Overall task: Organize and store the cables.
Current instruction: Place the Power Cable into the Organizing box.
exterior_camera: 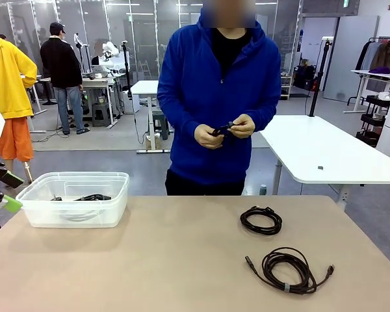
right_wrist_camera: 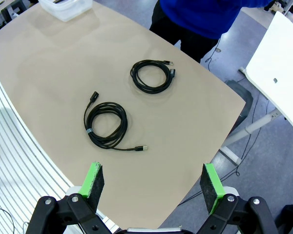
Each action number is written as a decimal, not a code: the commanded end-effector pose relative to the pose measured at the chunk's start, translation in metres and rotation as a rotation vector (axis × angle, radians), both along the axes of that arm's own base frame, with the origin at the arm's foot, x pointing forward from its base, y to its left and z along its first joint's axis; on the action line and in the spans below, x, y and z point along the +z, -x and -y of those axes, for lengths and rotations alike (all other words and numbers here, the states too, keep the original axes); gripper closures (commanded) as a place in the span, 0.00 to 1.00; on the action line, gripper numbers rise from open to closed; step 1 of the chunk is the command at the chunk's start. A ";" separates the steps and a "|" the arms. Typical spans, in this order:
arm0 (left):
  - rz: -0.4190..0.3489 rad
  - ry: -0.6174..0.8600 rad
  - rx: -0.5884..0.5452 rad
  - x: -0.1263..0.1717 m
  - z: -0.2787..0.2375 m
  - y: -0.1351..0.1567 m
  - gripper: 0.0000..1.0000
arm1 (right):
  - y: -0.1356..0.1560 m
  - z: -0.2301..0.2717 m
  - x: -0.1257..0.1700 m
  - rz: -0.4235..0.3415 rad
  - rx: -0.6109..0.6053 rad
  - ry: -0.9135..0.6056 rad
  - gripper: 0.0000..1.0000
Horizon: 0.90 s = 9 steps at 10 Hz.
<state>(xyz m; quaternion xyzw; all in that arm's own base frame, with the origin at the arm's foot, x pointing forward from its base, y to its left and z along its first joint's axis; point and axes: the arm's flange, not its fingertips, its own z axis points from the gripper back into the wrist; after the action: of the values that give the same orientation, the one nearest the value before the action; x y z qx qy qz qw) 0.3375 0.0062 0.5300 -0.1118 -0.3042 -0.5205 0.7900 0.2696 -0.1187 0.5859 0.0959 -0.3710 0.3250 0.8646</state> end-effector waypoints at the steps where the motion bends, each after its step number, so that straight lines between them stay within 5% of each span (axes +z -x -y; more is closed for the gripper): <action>1: -0.006 -0.004 0.012 0.000 0.002 0.001 0.02 | 0.000 0.002 -0.001 0.004 0.010 0.002 0.00; 9: -0.006 -0.004 0.012 0.000 0.002 0.001 0.02 | 0.000 0.002 -0.001 0.004 0.010 0.002 0.00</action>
<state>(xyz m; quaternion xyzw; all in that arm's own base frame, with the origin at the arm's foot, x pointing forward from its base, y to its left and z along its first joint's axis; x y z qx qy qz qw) 0.3375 0.0062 0.5300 -0.1118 -0.3042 -0.5205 0.7900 0.2696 -0.1187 0.5859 0.0959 -0.3710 0.3250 0.8646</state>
